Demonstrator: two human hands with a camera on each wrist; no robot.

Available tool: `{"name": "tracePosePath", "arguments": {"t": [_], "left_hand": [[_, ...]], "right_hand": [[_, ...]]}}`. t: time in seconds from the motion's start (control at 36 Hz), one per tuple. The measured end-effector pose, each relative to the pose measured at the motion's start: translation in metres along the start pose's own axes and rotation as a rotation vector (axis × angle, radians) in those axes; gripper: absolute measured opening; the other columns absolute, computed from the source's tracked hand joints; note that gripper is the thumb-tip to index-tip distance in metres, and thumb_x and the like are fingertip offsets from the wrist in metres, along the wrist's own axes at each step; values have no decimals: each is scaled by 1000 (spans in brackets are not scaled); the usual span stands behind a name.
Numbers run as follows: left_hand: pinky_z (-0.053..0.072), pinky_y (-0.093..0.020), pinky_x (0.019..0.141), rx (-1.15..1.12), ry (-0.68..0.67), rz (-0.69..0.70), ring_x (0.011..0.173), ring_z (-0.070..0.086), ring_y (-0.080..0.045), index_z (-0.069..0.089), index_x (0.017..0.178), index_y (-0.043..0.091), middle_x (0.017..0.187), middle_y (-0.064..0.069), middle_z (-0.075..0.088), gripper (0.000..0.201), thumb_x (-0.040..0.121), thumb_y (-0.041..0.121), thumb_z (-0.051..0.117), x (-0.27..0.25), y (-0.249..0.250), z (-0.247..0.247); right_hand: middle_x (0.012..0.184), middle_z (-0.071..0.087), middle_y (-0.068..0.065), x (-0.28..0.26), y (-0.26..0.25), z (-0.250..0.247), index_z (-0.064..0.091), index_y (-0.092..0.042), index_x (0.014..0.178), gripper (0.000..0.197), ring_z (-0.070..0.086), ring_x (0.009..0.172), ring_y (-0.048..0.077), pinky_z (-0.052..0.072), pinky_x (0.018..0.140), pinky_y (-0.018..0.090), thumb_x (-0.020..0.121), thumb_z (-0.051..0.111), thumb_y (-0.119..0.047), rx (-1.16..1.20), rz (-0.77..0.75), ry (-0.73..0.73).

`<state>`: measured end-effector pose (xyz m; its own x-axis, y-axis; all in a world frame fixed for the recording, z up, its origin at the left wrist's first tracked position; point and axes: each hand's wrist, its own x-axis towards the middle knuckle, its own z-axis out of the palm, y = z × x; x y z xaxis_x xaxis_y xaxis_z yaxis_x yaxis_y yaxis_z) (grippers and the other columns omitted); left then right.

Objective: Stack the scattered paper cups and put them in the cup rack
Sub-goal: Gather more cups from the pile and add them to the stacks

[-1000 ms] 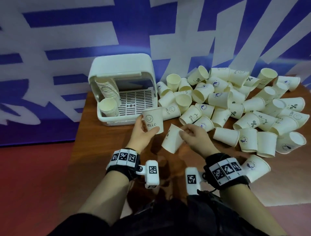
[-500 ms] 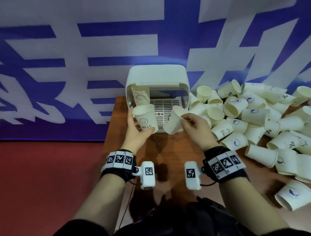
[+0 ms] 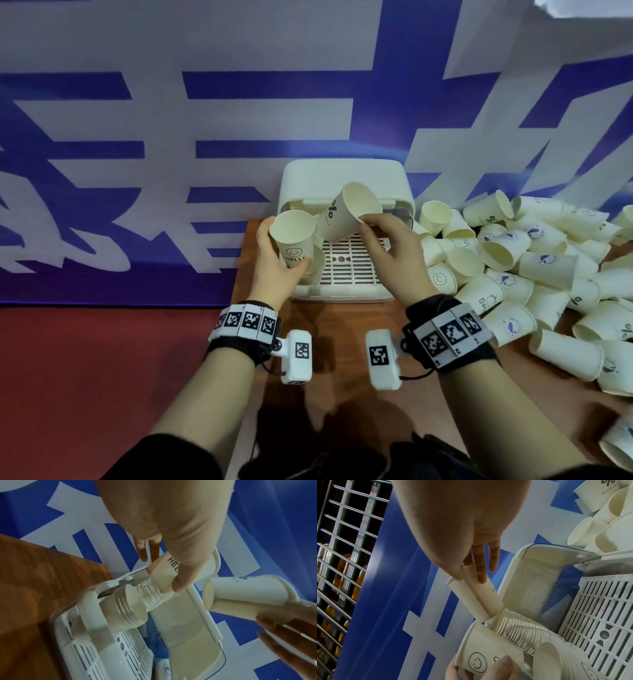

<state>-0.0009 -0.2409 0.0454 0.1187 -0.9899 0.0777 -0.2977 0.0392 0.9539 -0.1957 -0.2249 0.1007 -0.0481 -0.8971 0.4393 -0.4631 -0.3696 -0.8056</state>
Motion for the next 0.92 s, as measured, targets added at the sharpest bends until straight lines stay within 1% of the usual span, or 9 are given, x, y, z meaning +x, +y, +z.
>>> {"name": "tracePosePath", "arguments": {"t": [0.11,0.28,0.39,0.44,0.5,0.58,0.67,0.78,0.92], "left_hand": [[39,-25,97,72,0,-6,117,39,-6,25,139,26,126,10,39,88,73,8,80,10,-6,2],[41,-26,91,69,-55,-43,116,43,-9,23,140,27,125,8,40,88,75,9,79,19,-22,8],[44,-29,92,70,-71,-47,114,46,-9,23,139,31,123,10,42,88,73,10,79,22,-30,11],[42,-26,92,70,-78,-47,114,46,-8,24,138,32,123,12,43,88,74,10,79,22,-34,12],[42,-26,92,63,-76,-52,116,47,-9,25,136,34,124,12,44,87,73,12,80,22,-39,12],[43,-28,95,52,-77,-53,119,47,-9,25,137,34,128,10,45,88,72,14,81,23,-47,11],[45,-32,99,50,-100,-54,120,48,-11,24,137,35,129,8,47,88,72,15,82,23,-53,12],[44,-42,103,64,-120,-36,125,47,-15,26,133,43,137,4,46,83,70,36,80,25,-58,14],[40,-44,106,96,-139,-53,129,43,-17,31,137,32,142,1,44,82,71,36,79,25,-67,16]], "right_hand": [[94,62,-19,3,3,6,67,-14,102,13,59,92,6,47,84,25,94,57,-13,53,-18,54],[93,63,-14,5,6,18,67,-14,100,14,59,89,5,48,81,23,92,58,-6,99,-46,4],[92,64,-2,7,10,25,68,-7,99,13,60,88,12,49,79,24,91,58,-5,92,-63,-34],[92,63,-5,7,13,28,68,-5,99,13,60,89,10,48,79,23,90,58,-5,86,-69,-36],[92,62,-9,8,15,30,68,-4,100,14,59,88,8,47,79,20,90,58,-5,83,-71,-38],[93,65,0,7,17,32,67,-4,100,14,60,89,11,48,79,22,91,57,-7,78,-58,-65],[93,65,2,7,20,33,67,-5,100,14,61,88,12,49,79,22,91,57,-7,78,-44,-76],[92,66,4,6,25,36,67,-4,100,14,60,85,10,49,76,19,91,57,-6,54,-41,-102],[89,64,3,6,34,45,67,-3,97,13,59,82,12,49,73,24,92,56,-8,32,-73,-165]]}}
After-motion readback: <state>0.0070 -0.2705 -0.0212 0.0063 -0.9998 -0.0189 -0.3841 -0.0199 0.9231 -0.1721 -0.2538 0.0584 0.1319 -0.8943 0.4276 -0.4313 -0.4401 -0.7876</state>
